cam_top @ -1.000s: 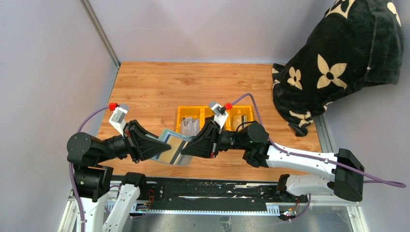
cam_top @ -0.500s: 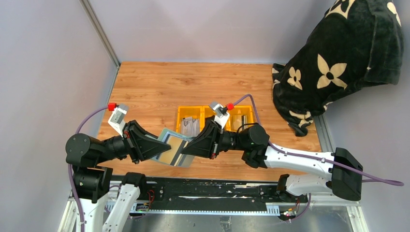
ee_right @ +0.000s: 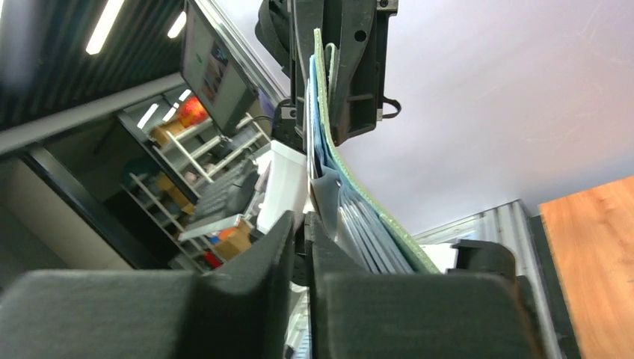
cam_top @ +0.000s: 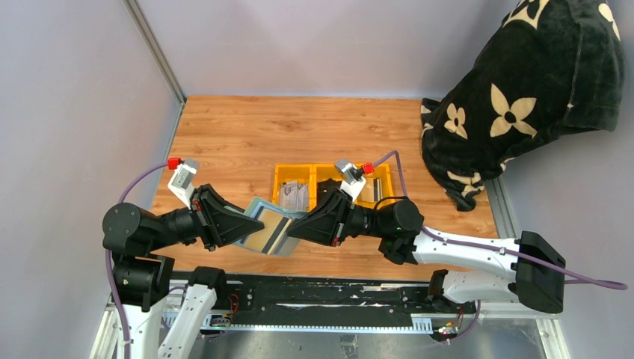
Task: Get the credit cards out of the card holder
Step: Remove the credit card from the card holder.
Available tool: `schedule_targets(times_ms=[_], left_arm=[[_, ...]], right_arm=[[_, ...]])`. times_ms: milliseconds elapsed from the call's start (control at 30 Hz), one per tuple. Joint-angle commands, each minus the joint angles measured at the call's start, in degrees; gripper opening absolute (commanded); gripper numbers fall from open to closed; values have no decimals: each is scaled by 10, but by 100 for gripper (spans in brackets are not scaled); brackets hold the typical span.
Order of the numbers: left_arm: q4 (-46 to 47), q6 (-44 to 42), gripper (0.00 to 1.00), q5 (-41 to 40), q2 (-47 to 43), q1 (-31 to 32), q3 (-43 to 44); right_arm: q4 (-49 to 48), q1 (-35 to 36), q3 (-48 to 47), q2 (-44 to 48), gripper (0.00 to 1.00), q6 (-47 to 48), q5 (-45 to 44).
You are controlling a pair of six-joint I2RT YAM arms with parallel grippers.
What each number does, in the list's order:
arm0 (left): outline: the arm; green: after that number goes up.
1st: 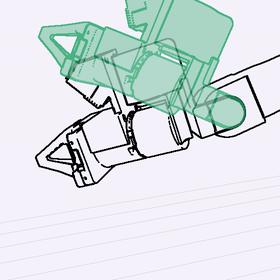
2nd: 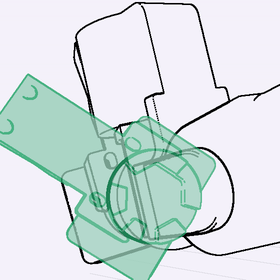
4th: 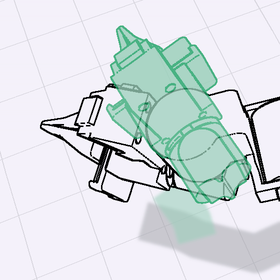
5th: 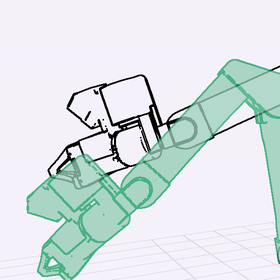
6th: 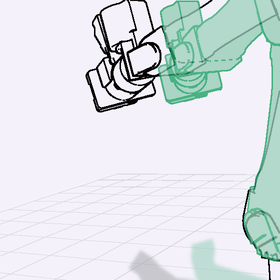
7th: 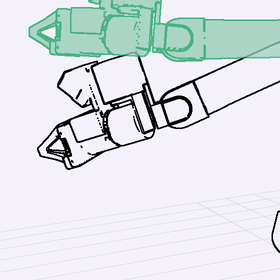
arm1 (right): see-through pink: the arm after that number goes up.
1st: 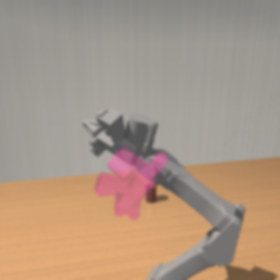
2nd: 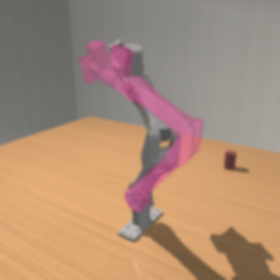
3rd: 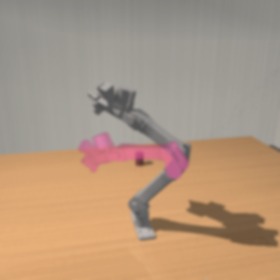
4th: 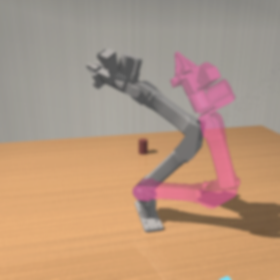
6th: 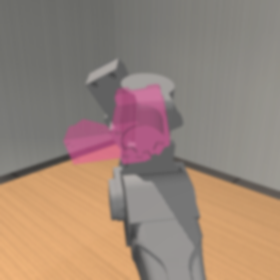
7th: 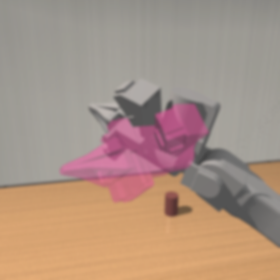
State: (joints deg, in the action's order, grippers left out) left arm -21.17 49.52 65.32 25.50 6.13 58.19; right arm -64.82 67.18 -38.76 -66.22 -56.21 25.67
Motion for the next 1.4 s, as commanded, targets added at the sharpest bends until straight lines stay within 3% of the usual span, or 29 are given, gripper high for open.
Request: schedule_targets(times_ms=[0,100,233,600,1000,1367], left_arm=[[-4,-11,7,-6,-1,1,17],[-5,-13,7,-9,0,1,17],[-6,-12,7,-9,0,1,20],[-20,-15,7,-7,-3,1,26],[-31,-26,9,-27,4,1,26],[-61,-68,9,-54,3,1,45]], right_arm=[[-28,9,-11,1,26,-1,3],[-21,12,-25,-4,37,7,11],[-2,14,-37,-9,35,15,7],[-43,14,-52,-52,0,-17,-7],[-142,14,-4,-60,0,-57,-27],[-150,14,23,-52,0,-60,-46]])
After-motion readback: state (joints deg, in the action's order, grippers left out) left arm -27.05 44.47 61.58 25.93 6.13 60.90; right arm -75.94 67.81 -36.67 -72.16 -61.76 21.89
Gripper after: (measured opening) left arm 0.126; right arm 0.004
